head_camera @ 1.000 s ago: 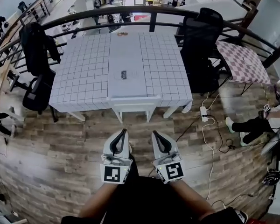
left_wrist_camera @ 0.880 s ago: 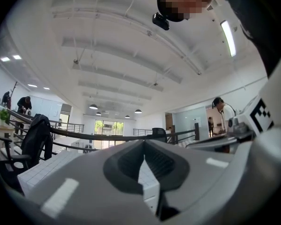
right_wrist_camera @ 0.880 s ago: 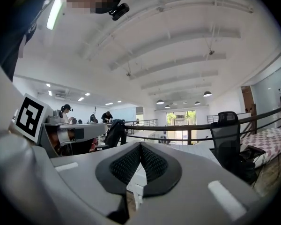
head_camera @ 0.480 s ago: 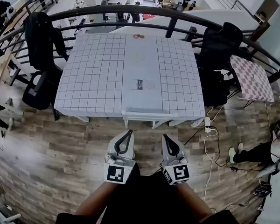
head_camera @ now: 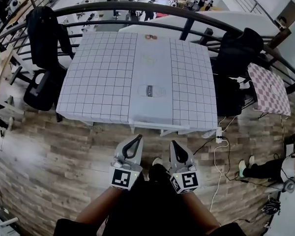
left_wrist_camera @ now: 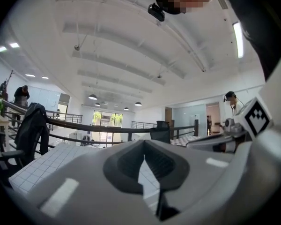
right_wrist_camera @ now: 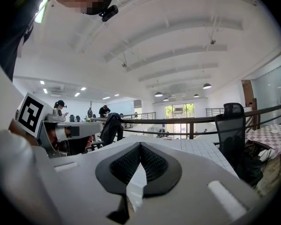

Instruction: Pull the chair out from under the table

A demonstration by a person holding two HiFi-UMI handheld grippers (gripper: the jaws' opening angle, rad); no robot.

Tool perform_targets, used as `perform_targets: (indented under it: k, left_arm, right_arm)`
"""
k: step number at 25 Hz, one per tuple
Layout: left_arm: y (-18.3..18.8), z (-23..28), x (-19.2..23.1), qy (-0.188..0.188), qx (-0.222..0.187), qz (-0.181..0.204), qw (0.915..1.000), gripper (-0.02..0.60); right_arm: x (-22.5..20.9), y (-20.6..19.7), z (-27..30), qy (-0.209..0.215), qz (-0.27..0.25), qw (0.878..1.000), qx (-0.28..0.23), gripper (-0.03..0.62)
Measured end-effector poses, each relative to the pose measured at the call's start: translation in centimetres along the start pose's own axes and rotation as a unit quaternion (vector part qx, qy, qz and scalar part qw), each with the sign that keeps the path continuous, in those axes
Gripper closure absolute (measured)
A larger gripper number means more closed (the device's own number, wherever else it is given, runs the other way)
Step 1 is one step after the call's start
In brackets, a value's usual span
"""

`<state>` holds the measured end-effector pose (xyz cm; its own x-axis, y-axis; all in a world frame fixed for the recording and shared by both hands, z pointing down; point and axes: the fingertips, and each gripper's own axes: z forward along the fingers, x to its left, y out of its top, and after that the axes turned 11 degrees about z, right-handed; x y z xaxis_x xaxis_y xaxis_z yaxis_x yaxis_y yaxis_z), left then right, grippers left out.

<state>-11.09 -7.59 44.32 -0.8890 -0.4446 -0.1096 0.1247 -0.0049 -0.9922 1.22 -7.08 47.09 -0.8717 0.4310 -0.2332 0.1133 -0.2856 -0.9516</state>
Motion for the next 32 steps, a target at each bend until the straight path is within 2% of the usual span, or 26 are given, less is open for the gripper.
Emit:
perform_targets:
  k: [4,9,11,14,18,21,23,24,27,29,30,32]
  left_arm:
    - [-0.1,2.4,-0.2,0.003,0.026,0.005,0.9997,0.574]
    - [-2.3,3.2,-2.9,-0.019,0.054,0.032,0.9978,0.574]
    - [-3.5,5.5,-2.6,-0.036,0.088,0.054,0.9940,0.573]
    - [-6.1,7.1,-2.8,-0.056,0.135,0.052,0.9879,0.572]
    - [-8.6,8.0,-2.9,-0.070,0.172,0.073,0.9800,0.573]
    - [-10.1,9.1,-2.6,-0.090,0.198,0.085,0.9724,0.572]
    - [-11.2,9.9,-2.9,-0.116,0.217,0.093,0.9647,0.572]
    - [-12.0,10.2,-3.2,-0.137,0.231,0.099,0.9581,0.572]
    - [-14.7,10.9,-4.3,-0.210,0.270,0.127,0.9310,0.572]
    - [-16.1,11.5,-4.7,-0.239,0.284,0.156,0.9154,0.571]
    - [-16.6,11.7,-4.7,-0.247,0.288,0.167,0.9098,0.546]
    - [-17.4,12.1,-4.4,-0.255,0.297,0.169,0.9045,0.517]
  right_arm:
    - [-1.3,1.8,1.6,0.029,0.004,0.999,0.016,0.597]
    - [-2.1,-0.2,1.2,0.062,0.006,0.996,0.058,0.597]
    - [-3.3,0.2,3.0,0.068,0.014,0.995,0.077,0.597]
    - [-4.7,-0.7,4.2,0.067,-0.017,0.991,0.115,0.597]
    - [-6.3,-3.8,5.3,0.072,-0.060,0.979,0.180,0.597]
    - [-7.6,-5.4,6.3,0.077,-0.086,0.971,0.208,0.597]
    - [-8.3,-6.1,6.9,0.083,-0.105,0.965,0.224,0.590]
    - [-8.7,-6.5,7.2,0.087,-0.113,0.962,0.232,0.582]
    - [-9.6,-8.1,8.4,0.100,-0.143,0.950,0.259,0.577]
    - [-10.3,-9.6,9.2,0.112,-0.170,0.937,0.284,0.576]
    - [-10.7,-10.4,9.5,0.118,-0.177,0.930,0.298,0.575]
    - [-11.2,-12.0,10.1,0.128,-0.171,0.921,0.325,0.564]
